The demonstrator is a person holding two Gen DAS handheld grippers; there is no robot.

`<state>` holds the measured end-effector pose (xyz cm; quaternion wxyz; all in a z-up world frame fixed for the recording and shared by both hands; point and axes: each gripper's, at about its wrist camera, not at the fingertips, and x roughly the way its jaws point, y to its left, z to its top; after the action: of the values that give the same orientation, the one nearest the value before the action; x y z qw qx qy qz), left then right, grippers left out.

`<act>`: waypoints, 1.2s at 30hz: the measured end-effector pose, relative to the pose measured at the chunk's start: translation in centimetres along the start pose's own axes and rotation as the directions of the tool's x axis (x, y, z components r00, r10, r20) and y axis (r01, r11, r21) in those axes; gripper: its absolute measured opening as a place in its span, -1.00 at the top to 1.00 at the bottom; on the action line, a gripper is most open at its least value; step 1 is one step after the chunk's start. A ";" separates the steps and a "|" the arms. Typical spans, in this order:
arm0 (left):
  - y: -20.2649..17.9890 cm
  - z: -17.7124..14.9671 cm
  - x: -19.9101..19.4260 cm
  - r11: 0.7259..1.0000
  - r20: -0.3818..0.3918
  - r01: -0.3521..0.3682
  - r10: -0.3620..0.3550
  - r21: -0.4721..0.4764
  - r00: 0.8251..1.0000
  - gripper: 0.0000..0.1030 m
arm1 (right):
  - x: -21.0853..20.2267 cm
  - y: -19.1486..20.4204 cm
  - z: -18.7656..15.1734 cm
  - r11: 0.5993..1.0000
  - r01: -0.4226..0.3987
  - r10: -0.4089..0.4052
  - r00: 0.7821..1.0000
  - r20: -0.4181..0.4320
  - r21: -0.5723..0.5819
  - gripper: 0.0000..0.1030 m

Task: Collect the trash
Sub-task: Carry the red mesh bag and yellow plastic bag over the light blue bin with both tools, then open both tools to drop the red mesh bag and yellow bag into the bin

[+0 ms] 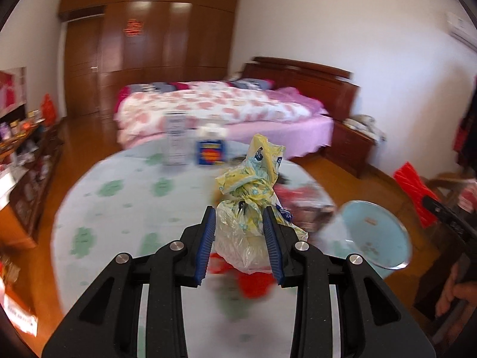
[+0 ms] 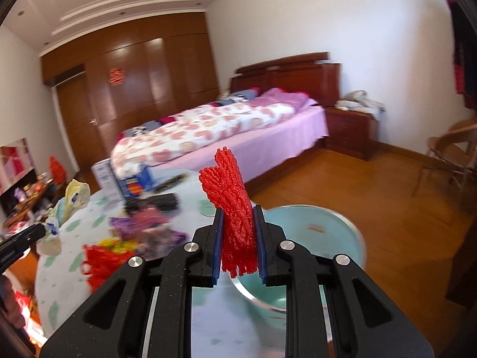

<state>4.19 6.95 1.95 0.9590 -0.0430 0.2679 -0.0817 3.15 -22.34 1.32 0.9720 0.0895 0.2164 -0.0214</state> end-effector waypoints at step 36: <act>-18.8 -2.2 13.2 0.945 -0.227 0.245 -0.196 0.216 0.954 -0.30 | 4.5 -10.2 -3.8 0.958 0.237 -0.204 0.959 -0.196 0.163 -0.09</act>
<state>11.66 -13.95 -4.26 0.9096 0.0528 0.3454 -0.2248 4.84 -31.67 -5.70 0.9278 0.1560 0.3078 -0.1419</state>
